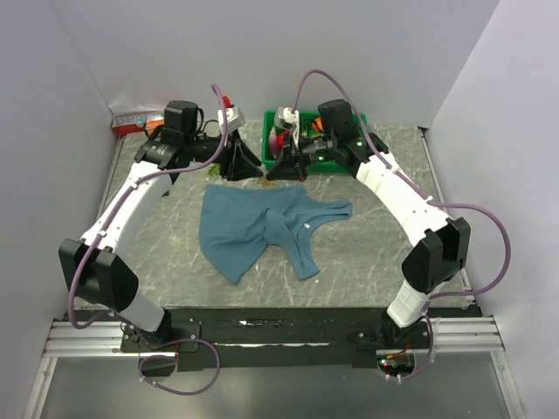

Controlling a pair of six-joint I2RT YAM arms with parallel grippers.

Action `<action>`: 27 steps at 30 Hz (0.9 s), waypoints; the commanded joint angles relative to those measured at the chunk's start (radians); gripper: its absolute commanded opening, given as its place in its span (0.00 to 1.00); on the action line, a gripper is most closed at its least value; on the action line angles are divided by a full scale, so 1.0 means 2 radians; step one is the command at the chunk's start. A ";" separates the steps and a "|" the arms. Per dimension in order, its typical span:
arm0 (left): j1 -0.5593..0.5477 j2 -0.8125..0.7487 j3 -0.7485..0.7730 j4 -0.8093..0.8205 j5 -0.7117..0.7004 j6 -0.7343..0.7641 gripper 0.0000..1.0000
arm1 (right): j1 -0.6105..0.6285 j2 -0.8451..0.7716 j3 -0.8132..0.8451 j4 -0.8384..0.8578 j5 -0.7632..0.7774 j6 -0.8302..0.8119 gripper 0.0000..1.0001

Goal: Remove the brooch from the garment

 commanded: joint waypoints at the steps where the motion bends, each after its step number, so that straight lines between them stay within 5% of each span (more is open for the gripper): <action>1: -0.007 0.016 0.028 -0.014 0.001 0.022 0.46 | -0.001 -0.014 0.005 0.019 0.001 0.002 0.00; 27: -0.008 0.046 0.054 -0.050 0.011 0.046 0.27 | -0.001 0.004 0.016 0.034 0.015 0.014 0.00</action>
